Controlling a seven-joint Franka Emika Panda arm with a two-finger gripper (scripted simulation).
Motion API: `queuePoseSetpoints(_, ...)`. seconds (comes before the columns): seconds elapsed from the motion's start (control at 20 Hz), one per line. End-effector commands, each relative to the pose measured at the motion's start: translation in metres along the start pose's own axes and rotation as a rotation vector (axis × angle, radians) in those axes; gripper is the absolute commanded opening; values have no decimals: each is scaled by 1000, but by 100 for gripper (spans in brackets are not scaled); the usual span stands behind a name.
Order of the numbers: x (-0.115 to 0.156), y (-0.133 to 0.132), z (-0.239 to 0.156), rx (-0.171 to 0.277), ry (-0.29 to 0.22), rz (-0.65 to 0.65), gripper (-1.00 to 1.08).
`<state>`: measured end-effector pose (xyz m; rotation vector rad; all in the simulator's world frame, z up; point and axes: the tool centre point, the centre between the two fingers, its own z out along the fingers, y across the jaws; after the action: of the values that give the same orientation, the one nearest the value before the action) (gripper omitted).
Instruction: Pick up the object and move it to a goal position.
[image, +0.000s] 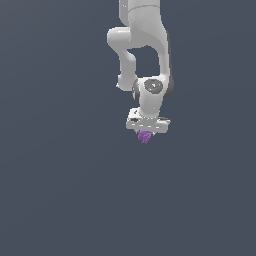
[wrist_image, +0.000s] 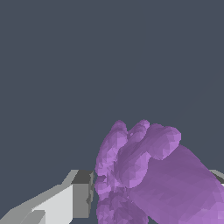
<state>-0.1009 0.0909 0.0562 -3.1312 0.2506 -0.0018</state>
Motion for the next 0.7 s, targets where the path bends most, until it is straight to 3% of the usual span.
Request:
queuePoseSetpoints(0.0,0,0,1,0,-1,0,-100)
queuePoseSetpoints(0.65,15,-4,-2,0,0,0,-100)
